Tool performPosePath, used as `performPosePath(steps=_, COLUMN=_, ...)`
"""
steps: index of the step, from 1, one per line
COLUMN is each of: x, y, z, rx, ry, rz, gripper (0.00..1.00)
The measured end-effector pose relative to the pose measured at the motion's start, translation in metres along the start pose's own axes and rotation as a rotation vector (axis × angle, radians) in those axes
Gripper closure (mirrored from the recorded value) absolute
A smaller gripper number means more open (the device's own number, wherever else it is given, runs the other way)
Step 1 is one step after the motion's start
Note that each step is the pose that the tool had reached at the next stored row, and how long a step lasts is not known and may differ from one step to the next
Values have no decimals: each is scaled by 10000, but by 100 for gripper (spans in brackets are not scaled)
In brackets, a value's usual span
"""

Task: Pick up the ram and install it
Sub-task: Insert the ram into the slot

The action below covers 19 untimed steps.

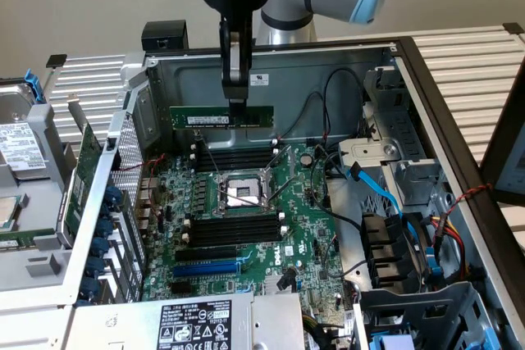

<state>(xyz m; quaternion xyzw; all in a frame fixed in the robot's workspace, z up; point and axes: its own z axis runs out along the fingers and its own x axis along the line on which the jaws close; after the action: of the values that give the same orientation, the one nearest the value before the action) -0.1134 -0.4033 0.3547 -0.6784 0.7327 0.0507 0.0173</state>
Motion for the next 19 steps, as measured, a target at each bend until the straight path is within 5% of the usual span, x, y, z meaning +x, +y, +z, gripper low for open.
performPosePath(steps=3, x=0, y=-9, z=3, rx=-55, ry=10, rz=-71, gripper=87)
performPosePath(steps=19, x=6, y=-23, z=66, rx=-63, ry=134, rz=-235, gripper=87)
